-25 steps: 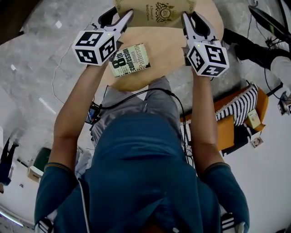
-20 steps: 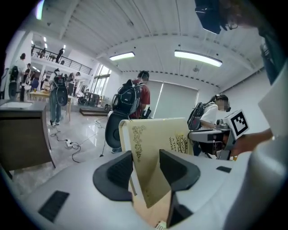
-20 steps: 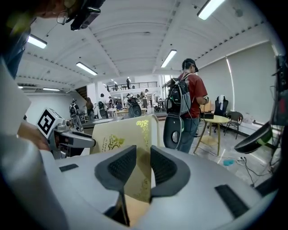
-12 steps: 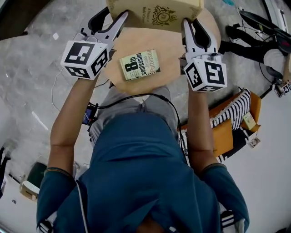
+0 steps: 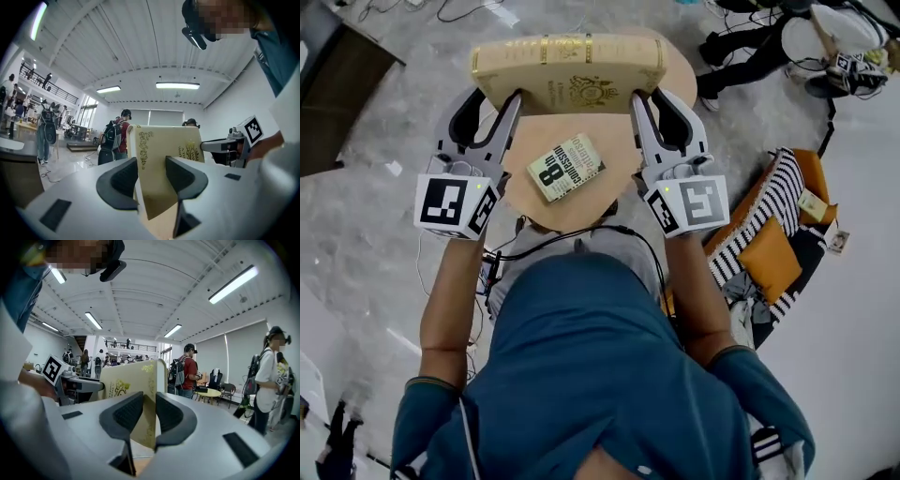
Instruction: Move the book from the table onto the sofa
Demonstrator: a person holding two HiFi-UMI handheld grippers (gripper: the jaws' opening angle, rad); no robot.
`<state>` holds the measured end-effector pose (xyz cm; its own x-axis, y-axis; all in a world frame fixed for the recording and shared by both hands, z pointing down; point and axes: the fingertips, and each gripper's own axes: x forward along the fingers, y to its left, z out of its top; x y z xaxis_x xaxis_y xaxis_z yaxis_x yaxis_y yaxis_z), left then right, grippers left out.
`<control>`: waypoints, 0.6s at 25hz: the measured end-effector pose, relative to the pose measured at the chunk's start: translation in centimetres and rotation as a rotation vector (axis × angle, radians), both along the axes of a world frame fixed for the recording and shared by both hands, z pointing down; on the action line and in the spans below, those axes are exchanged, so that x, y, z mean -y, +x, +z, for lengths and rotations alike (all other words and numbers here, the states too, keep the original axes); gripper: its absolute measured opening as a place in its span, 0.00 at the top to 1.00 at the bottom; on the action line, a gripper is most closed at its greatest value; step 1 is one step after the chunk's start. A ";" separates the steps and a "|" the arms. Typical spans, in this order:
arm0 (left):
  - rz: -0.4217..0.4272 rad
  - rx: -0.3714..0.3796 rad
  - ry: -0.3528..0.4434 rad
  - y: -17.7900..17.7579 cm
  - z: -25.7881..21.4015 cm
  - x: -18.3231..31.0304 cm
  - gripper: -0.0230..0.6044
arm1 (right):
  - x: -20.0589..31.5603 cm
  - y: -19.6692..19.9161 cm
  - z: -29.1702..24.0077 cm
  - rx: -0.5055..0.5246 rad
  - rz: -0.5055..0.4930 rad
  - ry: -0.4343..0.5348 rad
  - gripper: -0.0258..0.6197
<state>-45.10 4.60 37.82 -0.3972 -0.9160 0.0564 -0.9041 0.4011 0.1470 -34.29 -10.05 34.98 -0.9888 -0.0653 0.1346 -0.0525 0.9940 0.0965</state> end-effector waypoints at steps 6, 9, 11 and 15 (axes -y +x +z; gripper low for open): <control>0.184 0.098 0.021 5.7 -5.5 5.1 0.68 | 2.9 8.2 -4.6 0.074 0.152 0.039 0.82; 0.277 0.122 0.029 10.6 -7.6 9.3 0.68 | 6.0 14.1 -6.2 0.097 0.235 0.036 0.82; 0.320 0.124 0.041 11.9 -8.1 10.8 0.68 | 6.9 16.0 -6.6 0.100 0.273 0.040 0.82; 0.414 0.158 0.054 17.7 -9.3 14.7 0.68 | 9.2 22.8 -7.4 0.127 0.370 0.041 0.82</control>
<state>-27.42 -10.06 28.50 0.0041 -0.9996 -0.0278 -1.0000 -0.0042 0.0046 -11.49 -19.23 27.63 -0.9061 -0.4230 0.0025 -0.4204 0.9012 0.1051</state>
